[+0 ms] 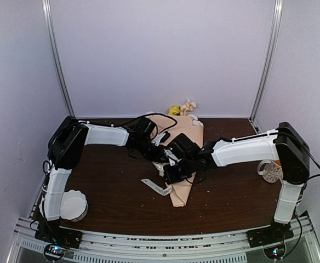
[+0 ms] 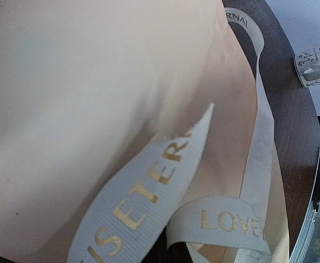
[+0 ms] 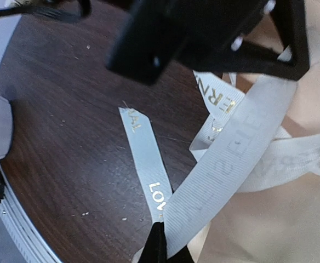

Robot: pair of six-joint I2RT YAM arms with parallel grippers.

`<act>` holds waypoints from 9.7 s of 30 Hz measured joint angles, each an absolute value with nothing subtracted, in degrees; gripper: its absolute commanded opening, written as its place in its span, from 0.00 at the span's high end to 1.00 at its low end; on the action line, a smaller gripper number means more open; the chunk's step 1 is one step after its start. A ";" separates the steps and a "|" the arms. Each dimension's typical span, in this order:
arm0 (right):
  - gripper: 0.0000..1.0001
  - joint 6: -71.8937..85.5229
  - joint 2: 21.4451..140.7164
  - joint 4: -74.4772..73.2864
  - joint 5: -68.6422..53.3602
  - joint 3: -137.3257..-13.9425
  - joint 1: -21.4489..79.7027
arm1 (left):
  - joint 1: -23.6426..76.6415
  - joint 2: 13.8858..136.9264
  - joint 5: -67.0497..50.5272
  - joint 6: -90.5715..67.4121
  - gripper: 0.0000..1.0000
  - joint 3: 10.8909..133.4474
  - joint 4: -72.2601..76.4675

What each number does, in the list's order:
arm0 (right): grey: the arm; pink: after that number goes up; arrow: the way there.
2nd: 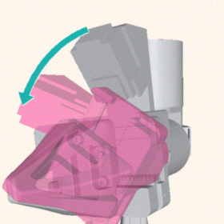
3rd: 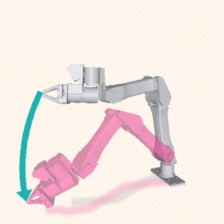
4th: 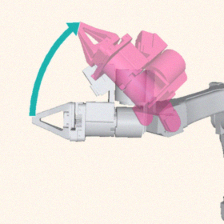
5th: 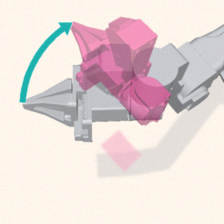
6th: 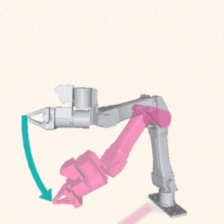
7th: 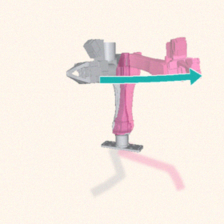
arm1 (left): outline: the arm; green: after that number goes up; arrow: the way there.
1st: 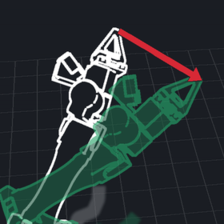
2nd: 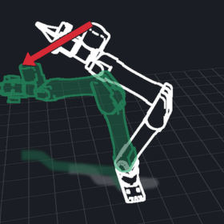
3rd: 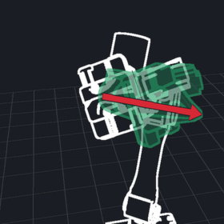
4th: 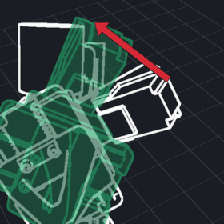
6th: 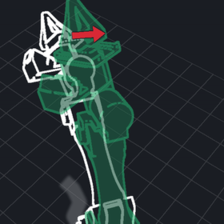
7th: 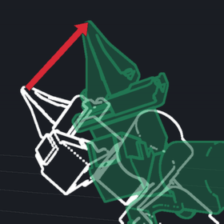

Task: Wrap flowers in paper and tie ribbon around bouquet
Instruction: Cross the ribbon over the folded bouquet, then tie the ribbon around the folded bouquet.

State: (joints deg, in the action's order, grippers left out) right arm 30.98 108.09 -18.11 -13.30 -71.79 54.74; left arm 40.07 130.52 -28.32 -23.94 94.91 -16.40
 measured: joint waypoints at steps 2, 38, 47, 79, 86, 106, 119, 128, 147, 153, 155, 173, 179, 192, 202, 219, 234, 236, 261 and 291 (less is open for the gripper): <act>1.00 31.53 104.62 -16.93 -14.22 -69.93 54.26 | 40.23 130.52 -29.30 -23.94 1.00 94.80 -17.06; 0.90 20.25 118.61 -33.71 4.12 -97.32 33.34 | 39.72 130.41 -25.30 -20.64 1.00 93.38 -14.79; 0.77 18.74 120.36 -35.33 9.67 -98.13 32.56 | 39.68 130.39 -25.34 -19.94 0.87 91.48 -14.57; 0.53 14.70 112.20 -34.00 -4.25 -89.30 29.10 | 40.16 118.41 -23.09 -9.04 0.53 86.94 -16.14; 0.58 13.45 113.99 -35.44 -6.70 -89.60 29.08 | 42.41 116.25 -21.41 -1.85 0.52 88.49 -16.93; 0.69 16.80 121.34 -35.55 -13.34 -91.90 29.08 | 46.85 114.93 -18.55 11.60 0.44 91.33 -26.79; 0.66 17.72 117.27 -36.29 -19.79 -89.19 28.88 | 52.16 127.13 -9.39 26.59 0.50 102.45 -32.36; 0.51 16.78 113.86 -37.39 -18.37 -88.64 26.57 | 52.16 129.78 -3.86 27.27 0.90 103.11 -32.03; 1.00 12.10 119.59 -42.17 -14.96 -94.06 25.85 | 46.68 129.73 -12.88 22.02 1.00 103.07 -30.15; 1.00 12.75 119.57 -41.21 -17.45 -95.74 25.85 | 46.65 128.11 -14.70 20.38 1.00 101.97 -28.36; 1.00 13.76 119.79 -40.36 -21.04 -96.18 26.02 | 46.65 127.57 -15.22 20.08 1.00 101.86 -27.75; 1.00 28.51 123.92 -21.15 -30.94 -105.71 30.30 | 46.11 125.21 -16.53 19.79 1.00 98.72 -23.99; 1.00 28.12 123.79 -22.70 -28.67 -99.55 30.59 | 45.93 124.09 -17.26 19.55 1.00 96.57 -23.57; 0.98 17.17 123.31 -44.36 -27.70 -97.17 31.75 | 45.19 124.05 -19.25 16.99 1.00 95.13 -20.51; 0.56 11.81 121.38 -55.92 -18.63 -103.61 31.97 | 45.06 124.05 -19.29 15.94 1.00 94.96 -19.46; 0.38 26.83 100.40 -34.39 -15.84 -70.81 37.56 | 44.71 124.07 -19.53 14.76 1.00 94.91 -19.33; 0.70 31.57 104.05 -27.81 -14.52 -69.67 38.30 | 44.29 124.07 -19.75 14.35 0.99 94.48 -19.33; 0.76 31.73 104.22 -27.73 -14.50 -69.67 38.48 | 44.21 124.07 -19.75 14.33 0.99 94.48 -19.35; 1.00 30.15 104.29 -31.42 -11.99 -69.60 38.83 | 42.94 122.34 -22.20 11.35 0.36 93.89 -21.52; 1.00 28.69 105.23 -31.83 -14.20 -72.10 38.83 | 44.49 113.73 -6.35 7.46 0.52 75.92 -28.69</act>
State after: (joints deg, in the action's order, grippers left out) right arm 28.69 105.23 -31.83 -14.20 -72.10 38.83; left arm 44.49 113.73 -6.35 7.46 75.92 -28.69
